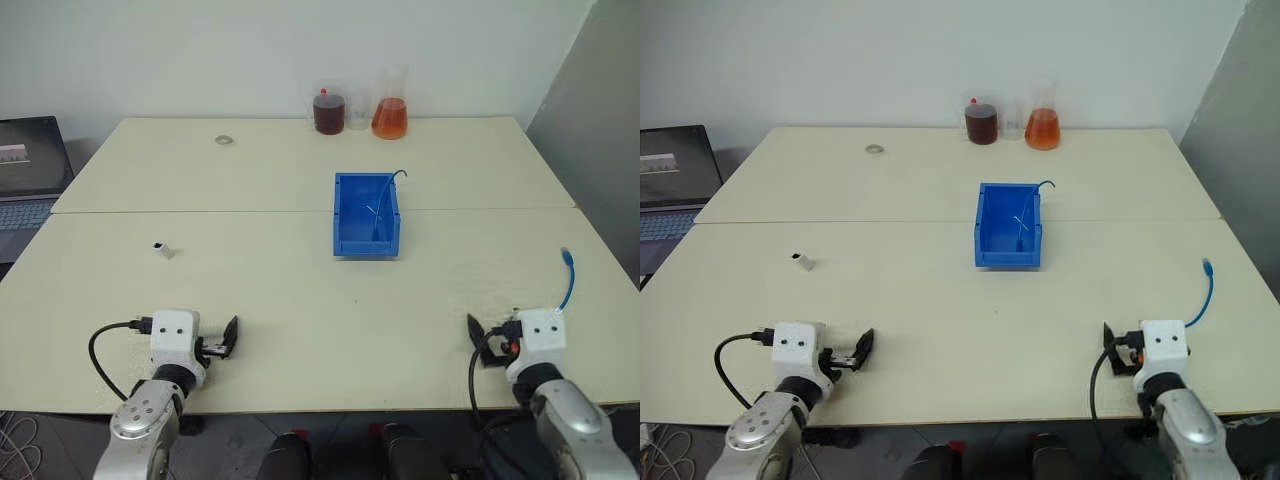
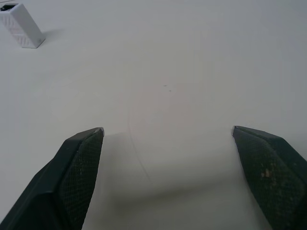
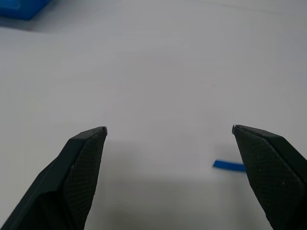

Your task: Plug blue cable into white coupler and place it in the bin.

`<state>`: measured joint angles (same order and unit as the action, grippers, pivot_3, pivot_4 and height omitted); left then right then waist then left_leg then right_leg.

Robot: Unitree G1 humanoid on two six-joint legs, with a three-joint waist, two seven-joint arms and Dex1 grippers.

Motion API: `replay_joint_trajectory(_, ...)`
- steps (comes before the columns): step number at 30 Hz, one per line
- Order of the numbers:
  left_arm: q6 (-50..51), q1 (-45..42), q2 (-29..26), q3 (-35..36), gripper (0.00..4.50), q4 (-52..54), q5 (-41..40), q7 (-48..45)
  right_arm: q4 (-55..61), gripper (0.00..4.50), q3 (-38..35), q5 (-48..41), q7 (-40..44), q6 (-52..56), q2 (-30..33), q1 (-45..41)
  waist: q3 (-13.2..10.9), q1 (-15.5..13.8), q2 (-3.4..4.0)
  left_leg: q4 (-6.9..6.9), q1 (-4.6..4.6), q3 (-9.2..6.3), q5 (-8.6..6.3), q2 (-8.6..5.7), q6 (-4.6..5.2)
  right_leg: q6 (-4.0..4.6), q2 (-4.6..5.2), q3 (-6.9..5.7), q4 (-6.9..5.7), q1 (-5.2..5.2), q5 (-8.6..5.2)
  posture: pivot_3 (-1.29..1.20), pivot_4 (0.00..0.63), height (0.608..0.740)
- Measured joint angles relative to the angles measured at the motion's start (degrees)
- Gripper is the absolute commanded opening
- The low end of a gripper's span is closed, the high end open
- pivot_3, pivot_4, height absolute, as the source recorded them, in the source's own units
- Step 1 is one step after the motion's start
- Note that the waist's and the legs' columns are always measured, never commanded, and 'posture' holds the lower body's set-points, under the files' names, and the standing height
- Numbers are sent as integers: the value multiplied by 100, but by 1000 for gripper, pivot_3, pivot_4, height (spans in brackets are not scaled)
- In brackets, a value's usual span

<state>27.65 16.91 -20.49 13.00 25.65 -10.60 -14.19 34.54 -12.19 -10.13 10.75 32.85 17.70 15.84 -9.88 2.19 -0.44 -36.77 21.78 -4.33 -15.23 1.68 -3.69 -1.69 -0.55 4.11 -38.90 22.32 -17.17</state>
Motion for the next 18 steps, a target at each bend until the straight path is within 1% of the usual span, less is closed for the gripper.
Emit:
replay_joint_trajectory(2, 323, -88, -119, 46, 4500, 113, -72, -44, 133, 4455, -239, -211, 61, 438, 152, -180, -2, -3, -3, 0, 1, 0, 0, -1, 0, -12, 0, -2, 0, 0, 6, 0, 150, 740)
replay_joint_trajectory(4, 484, -113, -127, 49, 4500, 199, -78, -30, 259, 4455, -386, -341, 127, 641, 238, -194, -4, -9, -6, 1, 2, -3, 0, -1, 0, -22, 0, -3, 0, 0, 11, 0, 150, 740)
replay_joint_trajectory(8, 646, -199, -96, 21, 4500, 292, -71, -10, 496, 4455, -474, -473, 173, 846, 268, 87, -5, -27, -8, 3, 3, -4, 0, -1, 0, -25, 0, -2, 0, 1, 8, 0, 150, 740)
replay_joint_trajectory(10, 718, -278, -195, 22, 4500, 278, -83, -72, 638, 4455, -482, -518, 173, 934, 271, 154, -8, -30, -13, 3, 3, -7, 0, -1, 0, -25, 1, -3, 0, 1, 8, 0, 150, 740)
replay_joint_trajectory(13, 750, -634, -624, 140, 4500, 1, -309, -505, 857, 4455, -703, -757, 221, 1269, 381, 7, -25, -30, -33, 1, 3, -11, 0, 0, 0, -20, -1, -10, -1, 1, 5, 0, 150, 740)
replay_joint_trajectory(15, 787, -1102, -1169, 428, 4500, -413, -695, -1123, 848, 4455, -1035, -1116, 576, 1586, 848, -157, -50, -30, -48, -1, 3, -11, 1, 0, 0, -2, -2, -15, -2, 2, -4, 0, 150, 740)
replay_joint_trajectory(16, 810, -1223, -1278, 530, 4500, -537, -790, -1270, 822, 4455, -1159, -1213, 691, 1653, 954, -162, -52, -29, -51, -1, 3, -10, 0, 0, 0, -3, -2, -16, -2, 0, -4, 0, 150, 740)
replay_joint_trajectory(18, 821, -1610, -1872, 755, 4500, -1193, -1133, -1943, 549, 4455, -1603, -1640, 1309, 1862, 1544, -106, -65, -28, -58, 3, 6, -6, 0, -4, 1, -25, 0, -16, 2, 2, 8, 0, 150, 740)
